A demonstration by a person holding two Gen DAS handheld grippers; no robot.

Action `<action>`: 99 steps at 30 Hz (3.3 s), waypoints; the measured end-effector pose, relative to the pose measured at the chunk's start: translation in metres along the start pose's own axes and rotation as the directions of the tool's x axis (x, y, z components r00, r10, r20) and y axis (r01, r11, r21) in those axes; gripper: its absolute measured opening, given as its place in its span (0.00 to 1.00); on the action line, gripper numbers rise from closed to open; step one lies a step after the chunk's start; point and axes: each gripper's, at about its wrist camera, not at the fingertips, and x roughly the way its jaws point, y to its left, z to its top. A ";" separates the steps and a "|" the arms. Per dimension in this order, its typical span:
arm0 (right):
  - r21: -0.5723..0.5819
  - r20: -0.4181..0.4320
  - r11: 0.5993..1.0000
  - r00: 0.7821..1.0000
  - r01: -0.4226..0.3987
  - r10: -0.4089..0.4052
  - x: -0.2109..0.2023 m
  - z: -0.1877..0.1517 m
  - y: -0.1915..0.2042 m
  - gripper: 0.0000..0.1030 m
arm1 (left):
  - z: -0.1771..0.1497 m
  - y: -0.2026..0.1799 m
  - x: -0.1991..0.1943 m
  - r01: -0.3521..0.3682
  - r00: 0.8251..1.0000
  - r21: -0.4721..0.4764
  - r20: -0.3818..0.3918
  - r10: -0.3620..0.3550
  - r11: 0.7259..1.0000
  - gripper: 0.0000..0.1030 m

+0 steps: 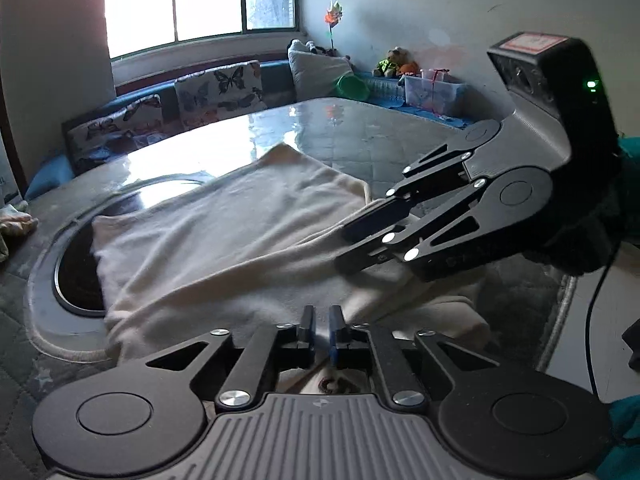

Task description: Fold clothes

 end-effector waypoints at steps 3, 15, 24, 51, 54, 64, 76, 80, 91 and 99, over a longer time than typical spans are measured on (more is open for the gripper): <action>-0.020 0.005 1.000 1.000 -0.009 0.009 -0.013 -0.001 0.001 0.25 | -0.005 -0.002 -0.017 0.009 1.000 0.023 0.008 -0.009 1.000 0.26; -0.158 -0.024 0.987 0.999 -0.028 0.025 -0.054 -0.016 0.019 0.37 | -0.032 -0.038 -0.037 -0.021 1.000 0.188 -0.007 0.023 0.982 0.46; -0.211 -0.029 0.977 1.000 -0.015 0.009 -0.073 -0.029 0.021 0.46 | -0.033 -0.038 -0.031 -0.049 0.999 0.185 -0.002 0.050 0.982 0.22; -0.240 -0.004 0.966 0.995 -0.098 0.100 -0.033 -0.022 0.031 0.13 | -0.017 -0.001 -0.043 -0.040 0.997 0.044 0.064 0.037 0.998 0.28; -0.170 -0.006 0.978 0.993 -0.120 0.120 -0.036 -0.014 0.020 0.12 | -0.024 -0.002 -0.046 -0.063 0.997 0.054 0.055 0.060 0.997 0.37; -0.123 0.002 0.985 0.993 -0.119 0.120 -0.035 -0.002 0.013 0.12 | -0.038 -0.012 -0.033 -0.171 0.985 0.201 0.045 0.166 0.964 0.47; -0.125 0.038 0.987 0.994 -0.099 0.105 -0.038 -0.006 0.016 0.09 | -0.036 -0.004 -0.033 -0.160 0.987 0.249 0.033 0.157 0.955 0.06; -0.132 0.070 0.986 0.991 -0.107 0.117 -0.050 -0.005 0.018 0.09 | -0.031 -0.004 -0.044 -0.155 0.988 0.222 0.054 0.147 0.963 0.05; -0.228 0.057 0.955 0.976 -0.192 0.210 -0.120 -0.017 0.044 0.09 | -0.033 -0.032 -0.111 -0.093 0.993 0.198 0.085 0.078 0.976 0.05; -0.245 0.024 0.943 0.971 -0.225 0.238 -0.148 -0.020 0.063 0.09 | -0.036 -0.041 -0.126 -0.086 0.994 0.185 0.089 0.071 0.979 0.05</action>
